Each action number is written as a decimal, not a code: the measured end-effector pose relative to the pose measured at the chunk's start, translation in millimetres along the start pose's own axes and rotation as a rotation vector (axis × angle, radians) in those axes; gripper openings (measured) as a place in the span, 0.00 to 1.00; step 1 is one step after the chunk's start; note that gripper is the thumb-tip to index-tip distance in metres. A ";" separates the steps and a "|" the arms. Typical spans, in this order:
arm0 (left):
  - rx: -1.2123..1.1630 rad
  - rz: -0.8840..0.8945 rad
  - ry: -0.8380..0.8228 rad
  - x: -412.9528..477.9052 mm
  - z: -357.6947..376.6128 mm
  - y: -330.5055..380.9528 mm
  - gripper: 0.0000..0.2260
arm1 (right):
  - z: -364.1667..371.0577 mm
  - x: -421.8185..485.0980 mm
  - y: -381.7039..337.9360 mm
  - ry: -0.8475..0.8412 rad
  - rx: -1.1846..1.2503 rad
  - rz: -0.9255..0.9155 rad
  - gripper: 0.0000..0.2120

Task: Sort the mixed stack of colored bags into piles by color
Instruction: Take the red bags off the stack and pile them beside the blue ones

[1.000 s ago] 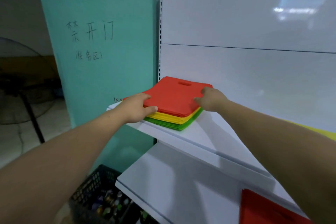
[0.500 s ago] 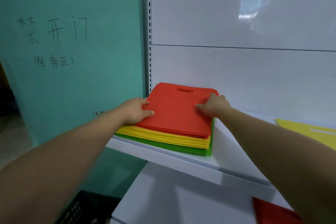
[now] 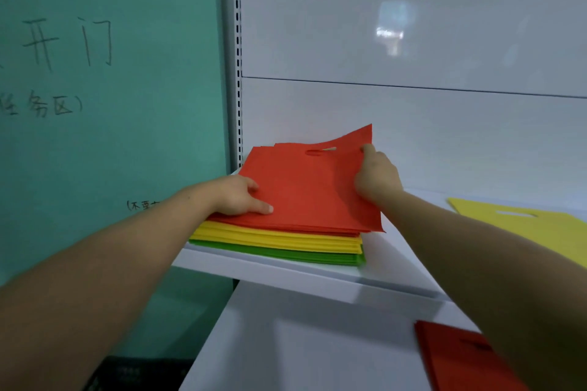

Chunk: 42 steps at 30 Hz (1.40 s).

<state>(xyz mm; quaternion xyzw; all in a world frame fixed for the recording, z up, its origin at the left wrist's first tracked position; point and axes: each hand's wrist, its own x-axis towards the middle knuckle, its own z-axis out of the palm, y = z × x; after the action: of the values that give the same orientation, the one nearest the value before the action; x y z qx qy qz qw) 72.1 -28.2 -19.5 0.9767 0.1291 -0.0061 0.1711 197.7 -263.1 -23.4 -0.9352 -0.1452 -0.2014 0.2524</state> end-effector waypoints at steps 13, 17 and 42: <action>-0.698 0.033 0.310 -68.9 28.8 111.5 0.22 | -113.1 -39.2 79.4 0.329 0.631 -0.178 0.21; -0.908 0.029 0.407 -94.8 54.7 162.8 0.21 | -148.8 -59.2 128.5 0.335 0.663 -0.182 0.20; -0.592 0.019 0.191 -288.0 235.1 283.3 0.25 | -216.0 -296.4 306.9 0.045 0.296 0.071 0.22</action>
<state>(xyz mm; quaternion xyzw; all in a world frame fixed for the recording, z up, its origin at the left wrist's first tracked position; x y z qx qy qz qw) -126.7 -436.4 -130.4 0.8819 0.1316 0.1253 0.4351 -13.1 -682.9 -112.8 -0.8875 -0.1345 -0.1897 0.3978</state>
